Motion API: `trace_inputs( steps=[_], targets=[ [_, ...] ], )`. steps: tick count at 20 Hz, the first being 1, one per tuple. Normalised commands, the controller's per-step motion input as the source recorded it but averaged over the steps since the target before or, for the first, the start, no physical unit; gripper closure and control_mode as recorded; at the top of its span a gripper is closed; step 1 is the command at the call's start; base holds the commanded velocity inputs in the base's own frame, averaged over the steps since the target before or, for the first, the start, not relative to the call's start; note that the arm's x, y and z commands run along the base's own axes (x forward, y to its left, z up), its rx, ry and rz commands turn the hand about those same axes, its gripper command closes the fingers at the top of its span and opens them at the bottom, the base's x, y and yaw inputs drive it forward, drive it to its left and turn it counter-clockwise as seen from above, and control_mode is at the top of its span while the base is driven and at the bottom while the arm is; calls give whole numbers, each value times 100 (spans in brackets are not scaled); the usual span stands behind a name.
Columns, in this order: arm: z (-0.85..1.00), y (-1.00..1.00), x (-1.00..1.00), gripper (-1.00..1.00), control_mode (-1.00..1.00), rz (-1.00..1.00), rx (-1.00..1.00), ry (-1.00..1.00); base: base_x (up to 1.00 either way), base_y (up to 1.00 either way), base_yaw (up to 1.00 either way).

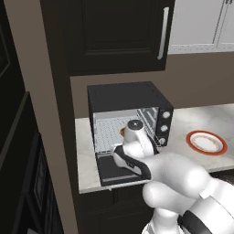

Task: Pick up the bagel from the plate, place it on the toaster oven rack, close the door, and set the timer.

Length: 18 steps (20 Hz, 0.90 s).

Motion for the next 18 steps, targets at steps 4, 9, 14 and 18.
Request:
trace_inputs(
  steps=[4,9,14,18],
  targets=[
    [-56,-2,51,-100,-100,0,0,-2,0,0,0],
    [-40,0,43,-100,-100,0,0,-3,0,0,0],
    [-16,0,10,-100,-100,0,-1,-9,0,0,0],
    [0,0,0,-100,-100,1,-11,-12,0,0,0]
  ],
)
